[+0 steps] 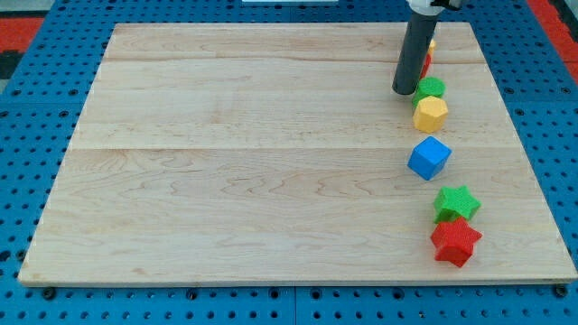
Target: Move the blue cube above the green star
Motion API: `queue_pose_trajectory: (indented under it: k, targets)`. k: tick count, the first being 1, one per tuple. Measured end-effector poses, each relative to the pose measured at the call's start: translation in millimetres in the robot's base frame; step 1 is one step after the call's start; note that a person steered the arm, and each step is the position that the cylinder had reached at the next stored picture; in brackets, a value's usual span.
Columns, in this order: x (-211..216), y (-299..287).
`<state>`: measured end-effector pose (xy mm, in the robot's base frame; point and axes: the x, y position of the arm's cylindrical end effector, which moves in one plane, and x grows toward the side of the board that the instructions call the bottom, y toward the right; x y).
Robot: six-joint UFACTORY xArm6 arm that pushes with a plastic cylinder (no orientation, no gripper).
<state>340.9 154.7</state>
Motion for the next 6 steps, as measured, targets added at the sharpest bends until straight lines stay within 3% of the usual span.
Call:
queue_pose_trajectory:
  k: [1, 2, 4, 6]
  targets:
    - [29, -23]
    - [66, -10]
    - [79, -8]
    - [118, -13]
